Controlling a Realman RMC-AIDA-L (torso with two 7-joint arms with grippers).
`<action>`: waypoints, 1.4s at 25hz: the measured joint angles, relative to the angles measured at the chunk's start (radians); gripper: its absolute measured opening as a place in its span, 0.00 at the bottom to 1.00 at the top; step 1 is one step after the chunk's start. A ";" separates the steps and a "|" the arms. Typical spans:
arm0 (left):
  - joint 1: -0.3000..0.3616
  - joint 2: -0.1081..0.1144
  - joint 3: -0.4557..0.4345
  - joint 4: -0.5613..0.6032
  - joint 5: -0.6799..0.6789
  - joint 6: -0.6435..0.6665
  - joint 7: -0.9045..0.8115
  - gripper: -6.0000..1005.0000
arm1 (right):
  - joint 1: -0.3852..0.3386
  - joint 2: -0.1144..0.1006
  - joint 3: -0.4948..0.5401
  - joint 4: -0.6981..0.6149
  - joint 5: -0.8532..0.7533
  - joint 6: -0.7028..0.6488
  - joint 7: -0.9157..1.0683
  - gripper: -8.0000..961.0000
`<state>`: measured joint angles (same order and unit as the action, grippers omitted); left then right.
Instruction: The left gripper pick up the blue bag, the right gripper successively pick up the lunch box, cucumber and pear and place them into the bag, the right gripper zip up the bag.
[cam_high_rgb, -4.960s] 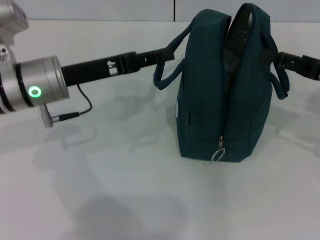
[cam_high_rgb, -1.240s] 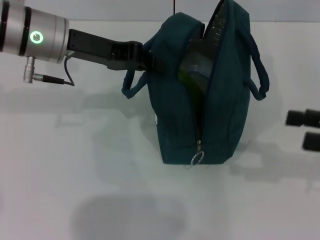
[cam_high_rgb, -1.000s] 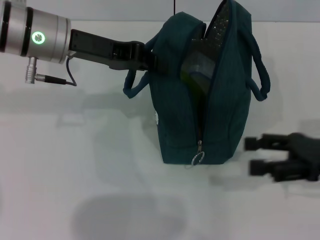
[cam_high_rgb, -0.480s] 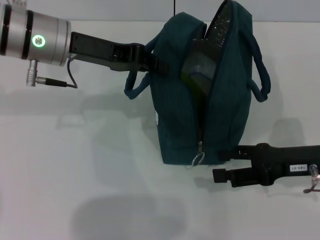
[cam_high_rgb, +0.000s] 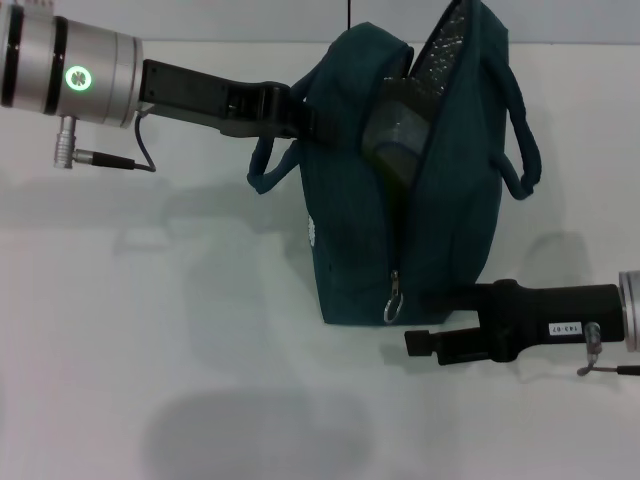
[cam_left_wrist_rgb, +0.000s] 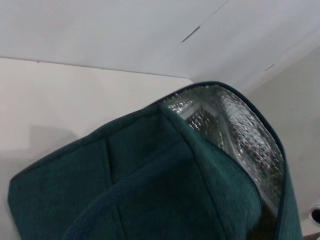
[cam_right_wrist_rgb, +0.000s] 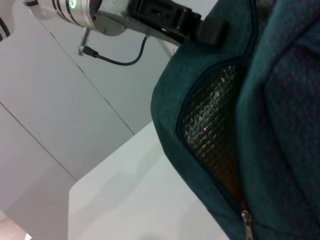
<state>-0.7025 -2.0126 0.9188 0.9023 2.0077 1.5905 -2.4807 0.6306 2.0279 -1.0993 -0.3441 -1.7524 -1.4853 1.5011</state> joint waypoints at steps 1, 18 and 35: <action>0.000 0.000 0.000 0.000 0.000 0.000 0.000 0.06 | 0.003 0.000 -0.001 0.001 0.003 0.003 -0.003 0.86; 0.014 -0.006 0.000 0.000 -0.013 -0.001 0.020 0.06 | 0.052 0.000 -0.103 0.065 0.124 0.058 -0.046 0.84; 0.023 -0.004 -0.022 -0.001 -0.009 0.000 0.023 0.06 | 0.004 -0.020 -0.104 -0.003 0.136 -0.092 0.003 0.81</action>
<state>-0.6792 -2.0162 0.8973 0.9012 1.9986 1.5902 -2.4572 0.6343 2.0079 -1.2038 -0.3473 -1.6163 -1.5774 1.5041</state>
